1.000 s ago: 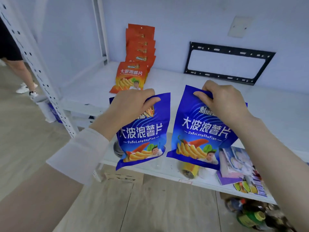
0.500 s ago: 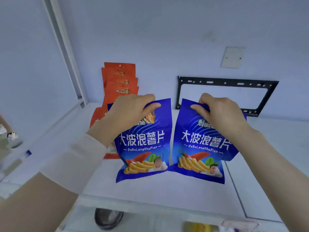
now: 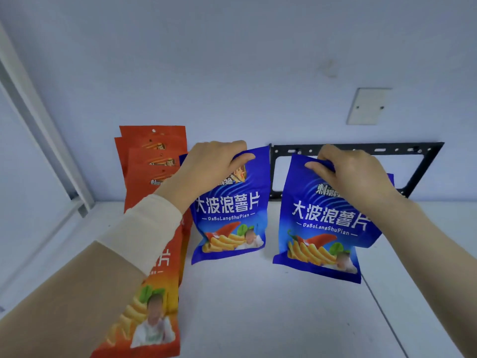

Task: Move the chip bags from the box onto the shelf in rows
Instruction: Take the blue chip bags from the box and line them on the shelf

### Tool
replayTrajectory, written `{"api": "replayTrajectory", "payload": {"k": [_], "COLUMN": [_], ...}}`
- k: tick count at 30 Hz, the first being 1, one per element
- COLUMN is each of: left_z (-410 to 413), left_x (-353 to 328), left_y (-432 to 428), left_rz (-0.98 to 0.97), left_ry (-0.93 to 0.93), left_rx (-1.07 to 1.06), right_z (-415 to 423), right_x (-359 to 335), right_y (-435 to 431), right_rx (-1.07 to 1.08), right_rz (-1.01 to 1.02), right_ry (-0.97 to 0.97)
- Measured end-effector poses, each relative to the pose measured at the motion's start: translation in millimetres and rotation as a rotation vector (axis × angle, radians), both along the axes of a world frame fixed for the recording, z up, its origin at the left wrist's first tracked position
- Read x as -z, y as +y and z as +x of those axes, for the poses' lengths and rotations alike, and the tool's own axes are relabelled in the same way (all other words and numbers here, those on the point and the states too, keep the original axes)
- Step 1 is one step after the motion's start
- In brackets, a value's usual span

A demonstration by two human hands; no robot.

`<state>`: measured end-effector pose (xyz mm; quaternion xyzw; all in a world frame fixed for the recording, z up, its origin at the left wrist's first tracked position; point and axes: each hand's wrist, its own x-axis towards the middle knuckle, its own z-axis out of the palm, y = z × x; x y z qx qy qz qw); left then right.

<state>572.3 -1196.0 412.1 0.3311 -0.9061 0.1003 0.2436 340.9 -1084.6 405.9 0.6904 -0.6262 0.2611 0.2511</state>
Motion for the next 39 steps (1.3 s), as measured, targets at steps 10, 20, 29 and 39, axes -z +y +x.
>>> {"api": "replayTrajectory", "payload": {"k": [10,20,29,39], "left_z": [-22,-43,-42,-35], "left_x": [33,48,49,59], "left_y": [-116,-171,-174,-182], "left_rz": [0.041,-0.111,-0.25,-0.326], "left_ry": [0.025,0.157,0.267,0.249], "left_rx": [-0.003,0.077,0.105,0.182], "right_z": [-10,-16,-15,-12], "right_x": [17,39,36,36], "right_y": [-80,-135,-139,-142], "right_rx": [-0.045,-0.169,-0.203,-0.211], "right_rz": [-0.002,0.089,0.108,0.076], "right_ry": [-0.029,-0.126,-0.166,-0.131]}}
